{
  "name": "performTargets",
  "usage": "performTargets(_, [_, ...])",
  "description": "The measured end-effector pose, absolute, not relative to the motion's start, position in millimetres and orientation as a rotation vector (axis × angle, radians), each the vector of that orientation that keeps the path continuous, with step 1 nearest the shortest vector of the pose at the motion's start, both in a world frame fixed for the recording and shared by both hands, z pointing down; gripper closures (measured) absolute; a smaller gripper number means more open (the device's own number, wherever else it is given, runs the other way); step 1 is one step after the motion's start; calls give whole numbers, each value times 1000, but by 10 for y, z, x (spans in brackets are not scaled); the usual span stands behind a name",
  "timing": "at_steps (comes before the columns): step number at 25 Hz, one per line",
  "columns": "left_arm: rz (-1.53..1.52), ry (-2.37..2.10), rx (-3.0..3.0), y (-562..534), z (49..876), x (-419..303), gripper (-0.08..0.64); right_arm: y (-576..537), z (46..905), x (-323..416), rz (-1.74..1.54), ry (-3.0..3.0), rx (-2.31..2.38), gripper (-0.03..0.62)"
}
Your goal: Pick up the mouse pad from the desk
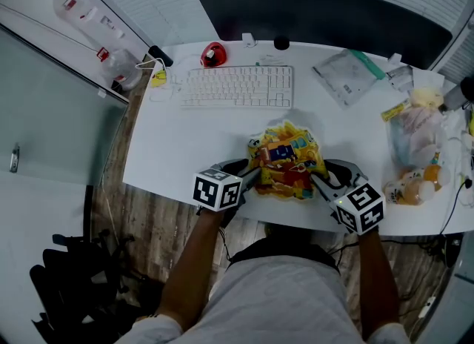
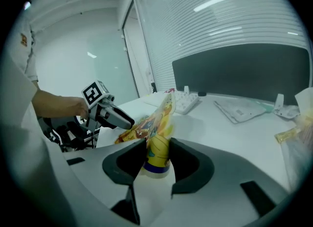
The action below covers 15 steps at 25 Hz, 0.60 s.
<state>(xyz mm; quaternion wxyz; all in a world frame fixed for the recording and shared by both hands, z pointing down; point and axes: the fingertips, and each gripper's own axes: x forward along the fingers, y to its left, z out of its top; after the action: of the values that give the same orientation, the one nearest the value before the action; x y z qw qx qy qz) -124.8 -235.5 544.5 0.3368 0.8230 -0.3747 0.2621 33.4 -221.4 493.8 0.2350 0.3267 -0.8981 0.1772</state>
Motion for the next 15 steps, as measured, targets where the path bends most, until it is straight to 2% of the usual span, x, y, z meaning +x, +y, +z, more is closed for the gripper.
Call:
performTargets(9, [592, -930, 2217, -2379, 5356, -1275, 348, -2105, 4681, 367, 240, -2591, 846, 460])
performTargets(15, [648, -945, 2233, -2427, 5418, -1356, 321, -1979, 4586, 336, 107, -2617, 790, 472])
